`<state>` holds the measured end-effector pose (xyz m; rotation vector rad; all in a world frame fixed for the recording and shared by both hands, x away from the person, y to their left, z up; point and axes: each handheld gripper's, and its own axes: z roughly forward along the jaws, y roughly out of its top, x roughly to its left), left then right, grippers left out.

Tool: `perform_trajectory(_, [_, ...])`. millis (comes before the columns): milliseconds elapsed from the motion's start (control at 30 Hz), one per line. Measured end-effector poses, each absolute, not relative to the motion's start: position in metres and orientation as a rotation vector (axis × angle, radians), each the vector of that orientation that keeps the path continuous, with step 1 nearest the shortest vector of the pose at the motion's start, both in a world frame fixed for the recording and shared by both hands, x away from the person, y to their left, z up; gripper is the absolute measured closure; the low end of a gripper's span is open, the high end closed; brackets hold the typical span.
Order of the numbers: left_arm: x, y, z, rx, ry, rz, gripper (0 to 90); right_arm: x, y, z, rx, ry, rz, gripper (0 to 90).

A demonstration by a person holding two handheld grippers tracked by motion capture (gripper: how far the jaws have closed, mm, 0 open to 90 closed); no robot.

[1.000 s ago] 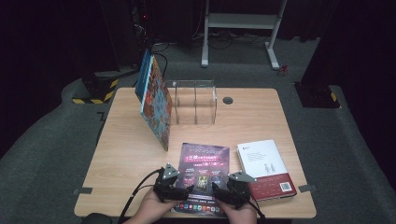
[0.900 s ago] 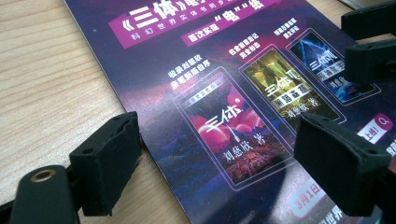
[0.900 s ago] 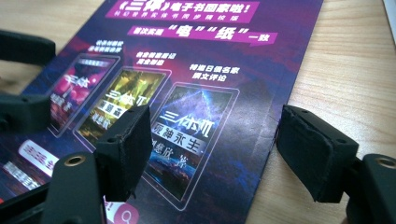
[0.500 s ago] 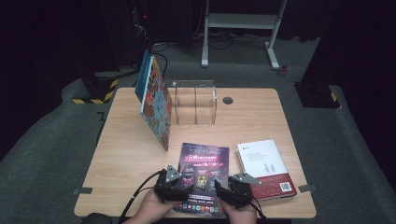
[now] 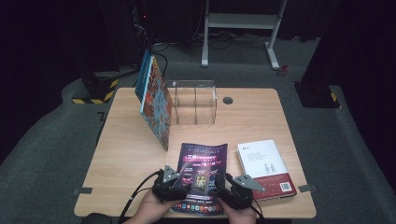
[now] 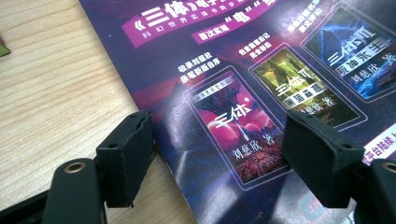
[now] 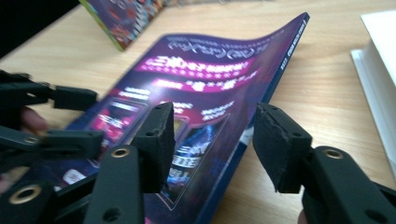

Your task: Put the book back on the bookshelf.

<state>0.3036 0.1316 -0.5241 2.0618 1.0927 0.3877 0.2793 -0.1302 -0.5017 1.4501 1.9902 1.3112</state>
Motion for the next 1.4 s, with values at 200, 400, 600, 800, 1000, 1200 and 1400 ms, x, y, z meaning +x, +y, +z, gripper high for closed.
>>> perform_trajectory(200, [0.304,0.132,-0.524,2.052,1.103,0.388,25.7,0.277,-0.123,-0.504,1.435,2.073,1.391,57.3])
perform_trajectory(400, [0.304,0.132,-0.524,2.053,1.1,0.388,25.6,0.279,-0.123,-0.504,1.437,2.12,1.374,56.0])
perform_trajectory(600, [0.304,0.132,-0.525,2.053,1.099,0.386,25.4,0.281,-0.126,-0.504,1.429,2.152,1.309,59.6])
perform_trajectory(800, [0.305,0.132,-0.525,2.053,1.098,0.383,25.0,0.283,-0.129,-0.504,1.422,2.176,1.286,61.3])
perform_trajectory(1000, [0.305,0.132,-0.525,2.052,1.098,0.384,24.9,0.283,-0.13,-0.504,1.438,2.177,1.267,62.6])
perform_trajectory(1200, [0.305,0.132,-0.525,2.055,1.095,0.382,24.5,0.285,-0.13,-0.506,1.453,2.194,1.236,66.8])
perform_trajectory(1400, [0.305,0.132,-0.525,2.056,1.093,0.383,24.3,0.285,-0.13,-0.506,1.454,2.201,1.227,70.9])
